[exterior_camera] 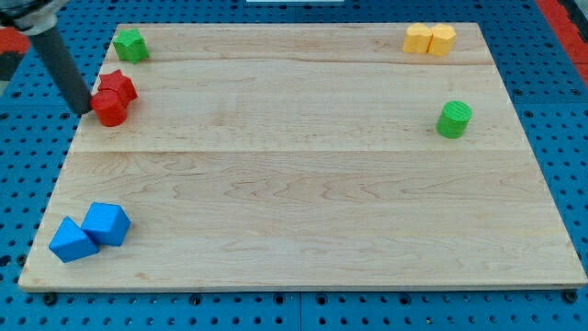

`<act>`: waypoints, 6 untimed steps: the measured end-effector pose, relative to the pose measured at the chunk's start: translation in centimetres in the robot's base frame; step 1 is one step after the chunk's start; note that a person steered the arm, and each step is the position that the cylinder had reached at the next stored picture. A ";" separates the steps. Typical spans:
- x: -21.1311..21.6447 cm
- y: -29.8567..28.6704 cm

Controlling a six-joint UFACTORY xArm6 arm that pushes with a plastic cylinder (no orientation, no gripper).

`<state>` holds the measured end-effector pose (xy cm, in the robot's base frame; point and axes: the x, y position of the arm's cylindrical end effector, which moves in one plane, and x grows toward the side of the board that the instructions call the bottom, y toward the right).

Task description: Move the red circle to the right of the red star

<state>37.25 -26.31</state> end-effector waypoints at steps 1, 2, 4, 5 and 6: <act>0.3 6.5; 0.3 8.7; 2.7 10.2; 2.2 15.8; 0.0 19.2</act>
